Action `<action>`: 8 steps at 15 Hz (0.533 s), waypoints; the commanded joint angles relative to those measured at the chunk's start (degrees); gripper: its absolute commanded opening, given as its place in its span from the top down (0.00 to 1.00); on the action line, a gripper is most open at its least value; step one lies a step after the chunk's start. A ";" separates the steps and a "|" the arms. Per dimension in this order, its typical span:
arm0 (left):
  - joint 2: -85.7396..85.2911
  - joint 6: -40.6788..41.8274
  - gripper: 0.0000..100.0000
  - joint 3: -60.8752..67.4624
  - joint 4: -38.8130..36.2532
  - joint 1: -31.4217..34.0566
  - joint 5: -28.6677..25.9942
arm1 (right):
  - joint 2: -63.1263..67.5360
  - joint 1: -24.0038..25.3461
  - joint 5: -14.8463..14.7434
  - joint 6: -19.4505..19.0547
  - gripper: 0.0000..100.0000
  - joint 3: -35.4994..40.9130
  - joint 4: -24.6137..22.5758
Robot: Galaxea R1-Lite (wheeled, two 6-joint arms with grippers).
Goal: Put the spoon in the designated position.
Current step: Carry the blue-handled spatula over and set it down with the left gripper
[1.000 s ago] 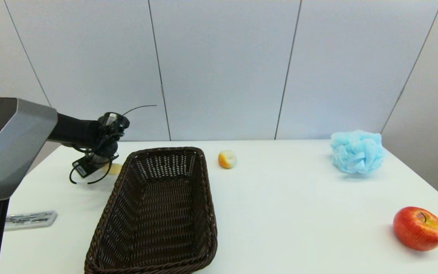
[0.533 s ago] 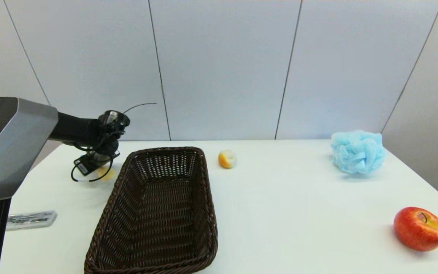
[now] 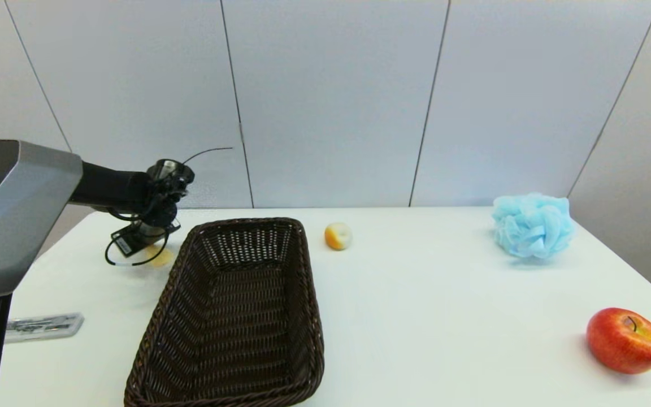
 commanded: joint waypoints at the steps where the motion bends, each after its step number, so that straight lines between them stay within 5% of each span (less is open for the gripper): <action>1: -5.88 5.50 1.00 -0.82 -0.07 0.24 0.48 | 0.07 0.01 -0.02 0.00 0.00 0.00 -0.01; 8: -13.00 17.89 1.00 -6.97 -0.07 0.68 0.13 | 0.07 0.01 -0.02 0.00 0.00 0.00 -0.01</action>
